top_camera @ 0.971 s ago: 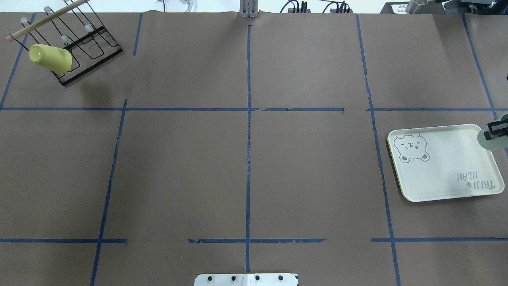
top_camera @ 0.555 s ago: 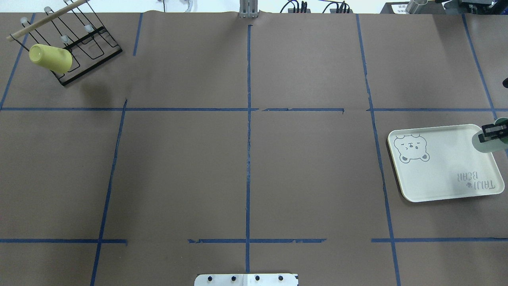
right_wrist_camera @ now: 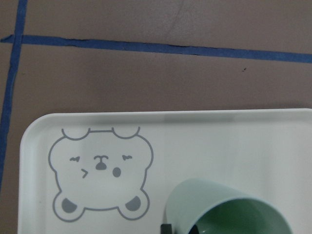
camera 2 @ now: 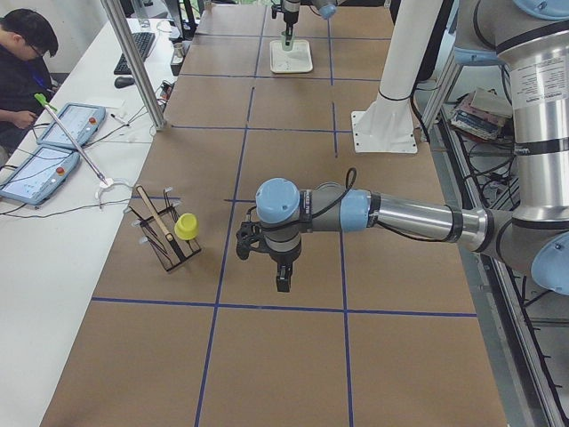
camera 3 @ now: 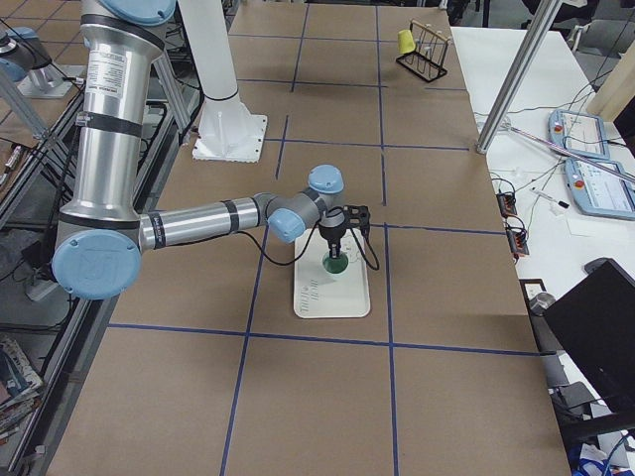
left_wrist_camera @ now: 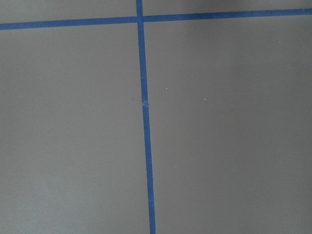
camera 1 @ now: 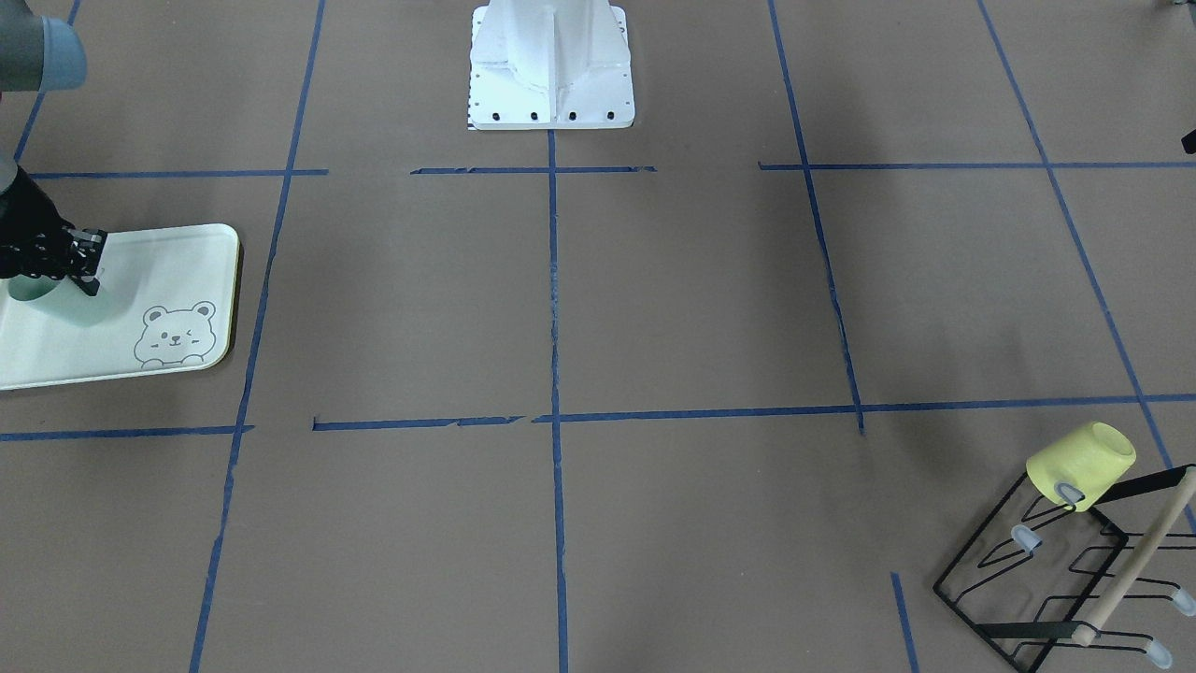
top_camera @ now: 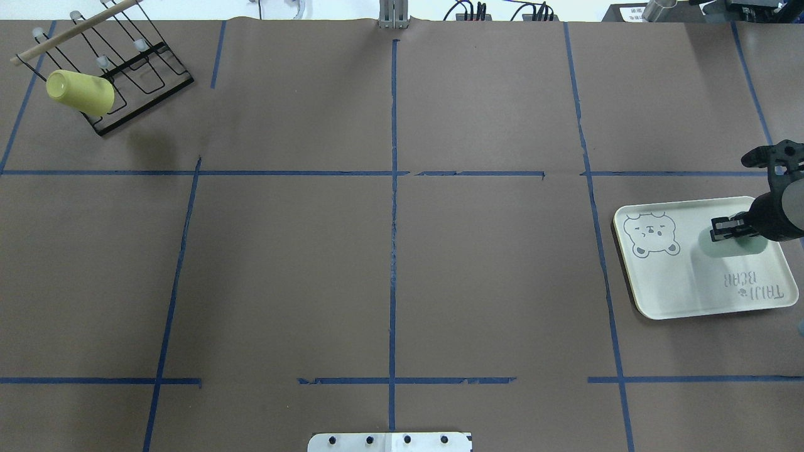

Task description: Left arm grabs green cup and hands to right arm on tray

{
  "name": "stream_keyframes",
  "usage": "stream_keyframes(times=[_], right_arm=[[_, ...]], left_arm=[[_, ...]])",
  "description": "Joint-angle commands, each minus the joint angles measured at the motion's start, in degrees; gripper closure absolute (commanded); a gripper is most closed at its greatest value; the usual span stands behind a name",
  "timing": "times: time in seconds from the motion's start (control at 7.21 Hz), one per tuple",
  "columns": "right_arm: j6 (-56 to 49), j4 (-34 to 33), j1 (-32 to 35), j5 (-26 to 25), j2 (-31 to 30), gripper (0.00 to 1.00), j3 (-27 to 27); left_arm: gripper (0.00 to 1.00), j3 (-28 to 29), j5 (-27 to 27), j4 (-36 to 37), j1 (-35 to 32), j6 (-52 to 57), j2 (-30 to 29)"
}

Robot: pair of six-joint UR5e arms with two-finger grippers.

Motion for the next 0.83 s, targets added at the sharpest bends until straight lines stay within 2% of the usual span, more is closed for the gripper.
stream_keyframes(times=[0.0,0.28,0.42,0.55,0.69], right_arm=[[0.36,0.54,-1.11,-0.4,0.59,0.0,-0.84],[-1.04,-0.34,0.9,1.78,0.42,0.0,0.03],[-6.45,-2.69,5.18,4.76,0.42,0.0,0.12],[-16.16,-8.98,11.05,8.18,0.42,0.0,1.34],[-25.48,-16.44,15.63,9.43,0.5,0.0,3.27]], left_arm=[[0.0,0.0,0.0,-0.02,0.0,-0.1,-0.29],[0.0,0.09,0.0,-0.02,0.0,-0.1,-0.47],[0.0,0.09,0.0,-0.02,0.0,-0.02,-0.47],[0.0,0.0,0.08,-0.02,0.0,0.07,-0.47],[0.0,0.0,0.17,-0.02,0.0,0.25,-0.38]])
